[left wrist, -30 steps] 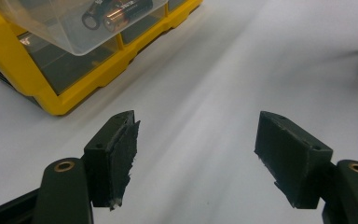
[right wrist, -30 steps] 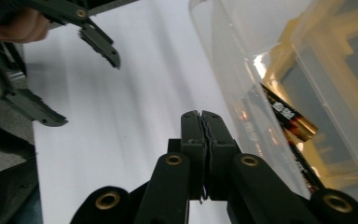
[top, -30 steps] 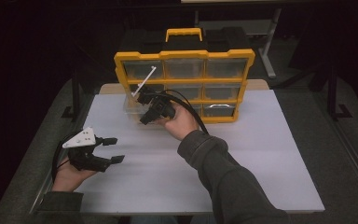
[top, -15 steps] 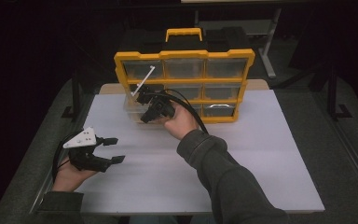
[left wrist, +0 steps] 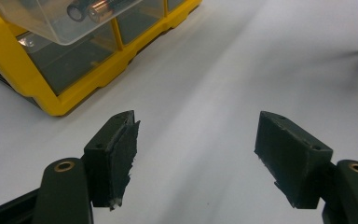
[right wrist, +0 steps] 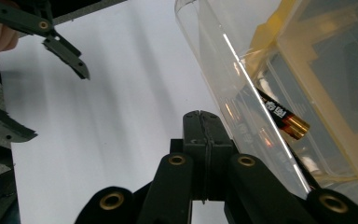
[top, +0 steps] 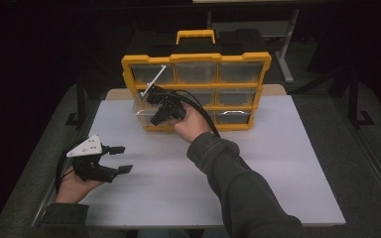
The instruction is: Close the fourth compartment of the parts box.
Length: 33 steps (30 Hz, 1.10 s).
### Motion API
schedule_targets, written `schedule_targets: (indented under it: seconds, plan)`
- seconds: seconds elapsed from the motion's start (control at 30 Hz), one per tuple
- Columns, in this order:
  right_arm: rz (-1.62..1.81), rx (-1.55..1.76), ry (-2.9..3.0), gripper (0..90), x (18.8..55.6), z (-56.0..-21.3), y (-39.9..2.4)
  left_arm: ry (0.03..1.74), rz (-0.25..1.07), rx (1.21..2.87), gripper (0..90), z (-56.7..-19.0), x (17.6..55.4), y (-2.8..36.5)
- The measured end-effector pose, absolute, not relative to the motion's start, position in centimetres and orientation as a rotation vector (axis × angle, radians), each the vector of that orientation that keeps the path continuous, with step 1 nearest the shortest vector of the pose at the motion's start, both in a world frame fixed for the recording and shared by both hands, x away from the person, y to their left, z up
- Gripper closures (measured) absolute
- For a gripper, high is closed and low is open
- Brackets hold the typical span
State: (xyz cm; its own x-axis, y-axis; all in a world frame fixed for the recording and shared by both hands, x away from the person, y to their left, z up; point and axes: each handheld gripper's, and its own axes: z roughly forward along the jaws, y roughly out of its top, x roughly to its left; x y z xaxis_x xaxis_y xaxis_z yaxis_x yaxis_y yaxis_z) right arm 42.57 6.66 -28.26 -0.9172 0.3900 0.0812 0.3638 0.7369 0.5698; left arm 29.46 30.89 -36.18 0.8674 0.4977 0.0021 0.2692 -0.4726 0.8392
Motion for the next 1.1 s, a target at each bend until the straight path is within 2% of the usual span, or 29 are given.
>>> schedule_targets:
  seconds: [1.1]
  plan:
    - [0.858, 0.725, 2.800, 89.0, 45.7, -27.0, 6.8, 0.551, 0.307, 2.094, 29.0, -36.1, 29.4, 30.7]
